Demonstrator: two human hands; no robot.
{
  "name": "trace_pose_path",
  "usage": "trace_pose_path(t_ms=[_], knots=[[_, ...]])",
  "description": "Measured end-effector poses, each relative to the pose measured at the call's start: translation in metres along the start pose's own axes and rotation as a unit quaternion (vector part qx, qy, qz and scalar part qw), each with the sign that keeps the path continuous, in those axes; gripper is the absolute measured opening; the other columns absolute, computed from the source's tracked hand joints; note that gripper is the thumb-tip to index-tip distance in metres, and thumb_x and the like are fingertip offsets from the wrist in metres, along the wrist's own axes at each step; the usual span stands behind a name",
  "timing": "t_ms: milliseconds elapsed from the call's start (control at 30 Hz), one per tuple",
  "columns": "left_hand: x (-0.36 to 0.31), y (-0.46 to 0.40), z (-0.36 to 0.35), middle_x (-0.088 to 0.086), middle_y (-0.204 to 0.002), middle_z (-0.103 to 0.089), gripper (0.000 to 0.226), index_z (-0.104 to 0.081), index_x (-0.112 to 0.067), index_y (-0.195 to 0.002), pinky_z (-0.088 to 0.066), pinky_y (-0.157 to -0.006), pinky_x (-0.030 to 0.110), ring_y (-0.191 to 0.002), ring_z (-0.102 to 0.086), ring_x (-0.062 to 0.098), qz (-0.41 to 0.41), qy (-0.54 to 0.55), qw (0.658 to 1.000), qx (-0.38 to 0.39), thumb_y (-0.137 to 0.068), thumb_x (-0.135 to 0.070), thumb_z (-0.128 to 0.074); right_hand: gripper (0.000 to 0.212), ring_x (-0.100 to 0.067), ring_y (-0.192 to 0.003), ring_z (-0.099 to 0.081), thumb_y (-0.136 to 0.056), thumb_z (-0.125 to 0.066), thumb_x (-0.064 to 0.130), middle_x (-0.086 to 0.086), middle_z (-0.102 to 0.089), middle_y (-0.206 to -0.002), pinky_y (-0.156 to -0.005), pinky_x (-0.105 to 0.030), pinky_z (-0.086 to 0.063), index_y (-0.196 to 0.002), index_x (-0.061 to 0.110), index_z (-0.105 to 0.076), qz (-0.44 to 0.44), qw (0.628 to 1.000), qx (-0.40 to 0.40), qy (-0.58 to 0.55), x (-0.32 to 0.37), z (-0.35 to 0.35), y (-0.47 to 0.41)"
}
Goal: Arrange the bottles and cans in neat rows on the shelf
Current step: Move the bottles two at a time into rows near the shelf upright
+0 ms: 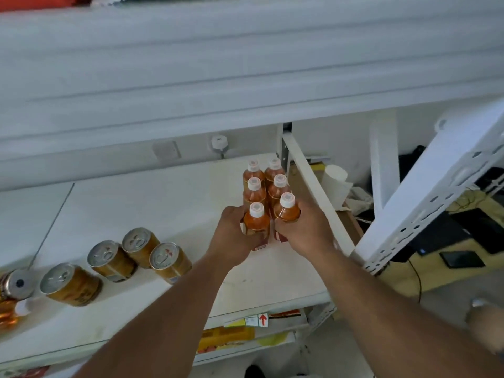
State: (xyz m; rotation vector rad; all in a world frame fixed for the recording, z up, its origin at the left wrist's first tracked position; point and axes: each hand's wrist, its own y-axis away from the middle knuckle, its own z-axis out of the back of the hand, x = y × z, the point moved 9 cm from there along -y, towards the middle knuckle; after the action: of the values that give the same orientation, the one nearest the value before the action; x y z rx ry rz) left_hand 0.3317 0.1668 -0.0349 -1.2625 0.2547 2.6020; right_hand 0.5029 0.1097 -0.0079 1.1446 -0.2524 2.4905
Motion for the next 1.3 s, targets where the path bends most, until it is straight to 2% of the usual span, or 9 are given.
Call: trace_pose_path(t_ms=[167, 367, 467, 633, 800, 900, 1000, 1167, 1300], knots=[[0.003, -0.01, -0.006, -0.006, -0.121, -0.051, 0.058, -0.06, -0.031, -0.127, -0.038, -0.089, 0.022, -0.107, -0.05, 0.01, -0.021, 0.014, 1.0, 0.002, -0.074, -0.032, -0.083, 0.051, -0.021, -0.118, -0.062, -0.08, -0.076, 0.05, 0.009, -0.067, -0.126, -0.1, -0.049, -0.05, -0.126, 0.039, -0.057, -0.017, 1.0, 0.002, -0.025, -0.01, -0.012, -0.006], [0.011, -0.008, -0.008, -0.008, -0.129, -0.049, 0.066, -0.05, -0.028, -0.136, -0.053, -0.094, 0.031, -0.113, -0.052, 0.009, -0.002, 0.03, 0.999, -0.019, -0.078, -0.033, -0.082, 0.064, -0.023, -0.128, -0.056, -0.082, -0.077, 0.045, 0.008, -0.06, -0.136, -0.105, -0.052, -0.046, -0.138, 0.037, -0.046, -0.049, 0.998, 0.027, -0.043, -0.025, -0.019, -0.005], [0.013, -0.007, -0.009, -0.01, -0.129, -0.049, 0.064, -0.049, -0.028, -0.135, -0.053, -0.092, 0.027, -0.115, -0.053, 0.01, 0.012, 0.04, 0.999, -0.027, -0.08, -0.031, -0.081, 0.06, -0.026, -0.128, -0.056, -0.086, -0.074, 0.042, 0.005, -0.06, -0.136, -0.105, -0.053, -0.046, -0.138, 0.033, -0.046, -0.061, 0.997, 0.034, -0.031, -0.031, -0.023, -0.004], [0.01, -0.007, -0.01, -0.008, -0.131, -0.05, 0.062, -0.048, -0.029, -0.135, -0.054, -0.097, 0.037, -0.115, -0.053, 0.011, 0.019, 0.049, 0.998, -0.024, -0.082, -0.03, -0.079, 0.058, -0.027, -0.127, -0.056, -0.087, -0.074, 0.04, 0.004, -0.06, -0.137, -0.105, -0.053, -0.046, -0.138, 0.032, -0.046, -0.075, 0.996, 0.044, -0.025, -0.03, -0.023, -0.003], [0.009, -0.001, -0.01, -0.006, -0.139, -0.047, 0.065, -0.045, -0.029, -0.14, -0.047, -0.101, 0.035, -0.124, -0.05, 0.016, 0.022, 0.037, 0.999, -0.005, -0.084, -0.03, -0.078, 0.045, -0.022, -0.121, -0.059, -0.084, -0.079, 0.037, 0.005, -0.064, -0.127, -0.099, -0.038, -0.048, -0.12, 0.034, -0.051, -0.091, 0.993, 0.062, -0.033, -0.038, -0.027, 0.005], [0.014, 0.01, -0.004, -0.005, -0.153, -0.036, 0.075, -0.033, -0.032, -0.148, -0.045, -0.107, 0.041, -0.134, -0.044, 0.019, 0.034, -0.012, 0.999, 0.003, -0.085, -0.042, -0.073, 0.064, -0.025, -0.133, -0.051, -0.088, -0.074, 0.041, 0.002, -0.055, -0.142, -0.105, -0.043, -0.044, -0.142, 0.026, -0.045, -0.116, 0.99, 0.074, -0.027, -0.045, -0.028, 0.016], [0.011, 0.025, 0.01, -0.007, -0.161, -0.022, 0.075, -0.021, -0.032, -0.154, -0.037, -0.113, 0.04, -0.146, -0.027, 0.017, 0.026, -0.115, 0.993, -0.001, -0.092, -0.047, -0.061, 0.059, -0.026, -0.134, -0.049, -0.095, -0.064, 0.042, -0.001, -0.052, -0.145, -0.097, -0.034, -0.04, -0.145, 0.02, -0.043, -0.135, 0.987, 0.087, 0.0, -0.048, -0.026, 0.033], [-0.003, 0.063, 0.024, -0.005, -0.166, -0.007, 0.075, -0.014, -0.03, -0.157, -0.022, -0.118, 0.04, -0.151, -0.007, 0.019, -0.001, -0.253, 0.967, 0.025, -0.095, -0.046, -0.053, 0.048, -0.022, -0.123, -0.058, -0.097, -0.056, 0.048, 0.002, -0.062, -0.136, -0.093, -0.032, -0.045, -0.138, 0.023, -0.054, -0.038, 0.99, 0.098, 0.094, -0.016, -0.023, 0.069], [-0.012, 0.103, 0.034, 0.001, -0.166, -0.01, 0.077, -0.014, -0.029, -0.157, -0.023, -0.117, 0.043, -0.151, -0.009, 0.024, 0.02, -0.337, 0.941, 0.031, -0.093, -0.047, -0.053, 0.063, -0.023, -0.132, -0.049, -0.093, -0.054, 0.058, 0.002, -0.051, -0.147, -0.1, -0.036, -0.046, -0.146, 0.026, -0.04, 0.105, 0.965, 0.166, 0.174, 0.018, -0.032, 0.099]])
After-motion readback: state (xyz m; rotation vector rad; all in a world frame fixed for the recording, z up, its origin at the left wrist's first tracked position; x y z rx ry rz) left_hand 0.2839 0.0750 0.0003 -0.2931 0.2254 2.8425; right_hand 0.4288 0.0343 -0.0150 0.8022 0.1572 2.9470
